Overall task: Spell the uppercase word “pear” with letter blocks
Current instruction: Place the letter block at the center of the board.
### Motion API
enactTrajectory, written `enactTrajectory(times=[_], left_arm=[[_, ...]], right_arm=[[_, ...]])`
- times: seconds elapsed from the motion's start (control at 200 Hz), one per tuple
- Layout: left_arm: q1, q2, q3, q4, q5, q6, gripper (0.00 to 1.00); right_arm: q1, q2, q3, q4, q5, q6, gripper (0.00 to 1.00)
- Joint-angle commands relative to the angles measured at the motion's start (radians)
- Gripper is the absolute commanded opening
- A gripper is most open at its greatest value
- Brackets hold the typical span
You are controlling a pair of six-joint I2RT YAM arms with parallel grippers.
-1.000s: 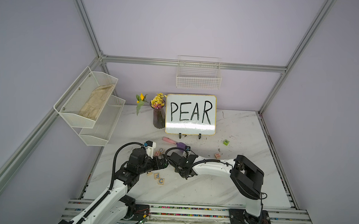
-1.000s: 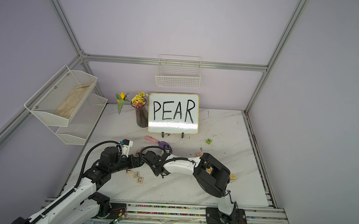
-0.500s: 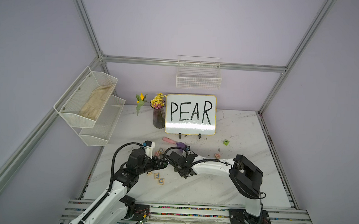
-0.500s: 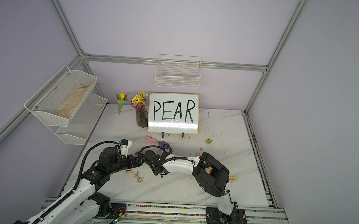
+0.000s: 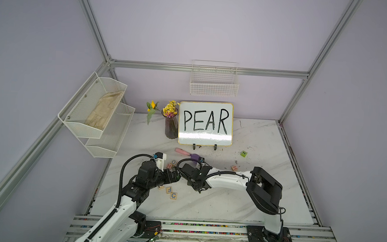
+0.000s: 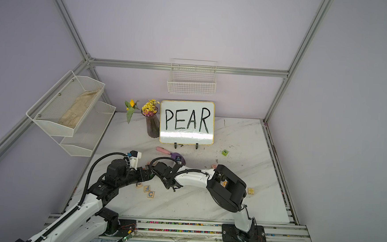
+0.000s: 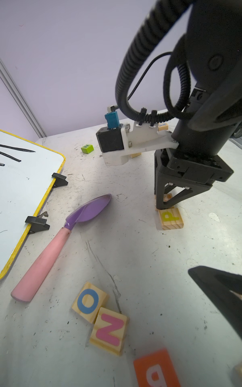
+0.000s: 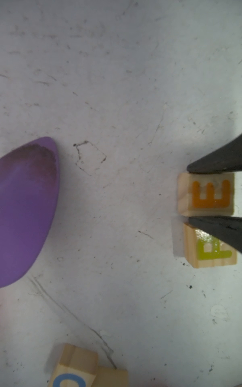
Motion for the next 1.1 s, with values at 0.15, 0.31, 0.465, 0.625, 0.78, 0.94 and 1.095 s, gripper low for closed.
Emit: enactTrajectory(times=[0.15,0.31,0.465,0.625,0.78,0.94,1.095], left_arm=[[-0.006,-0.019,-0.003,0.119,0.039,0.005,1.00],[-0.005,-0.017,-0.001,0.120,0.043,0.005,1.00],[-0.005,-0.021,-0.002,0.119,0.042,0.005,1.00],[-0.005,-0.019,-0.001,0.121,0.041,0.005,1.00],[-0.005,-0.011,-0.001,0.127,0.041,0.006,1.00],[-0.005,0.008,0.019,0.097,0.018,0.023,1.00],[-0.005,0.020,0.039,0.093,0.006,0.031,1.00]], right_arm=[[0.011,0.034,0.007,-0.095,0.031,-0.010,0.31],[0.011,0.042,0.019,-0.097,0.026,-0.026,0.35],[0.011,0.040,0.023,-0.097,0.031,-0.036,0.39],[0.011,0.030,0.018,-0.087,0.045,-0.049,0.41],[0.012,0.003,0.013,-0.074,0.058,-0.066,0.42],[0.013,-0.041,0.020,-0.080,0.082,-0.079,0.44],[0.008,-0.121,0.015,-0.093,0.148,-0.103,0.46]])
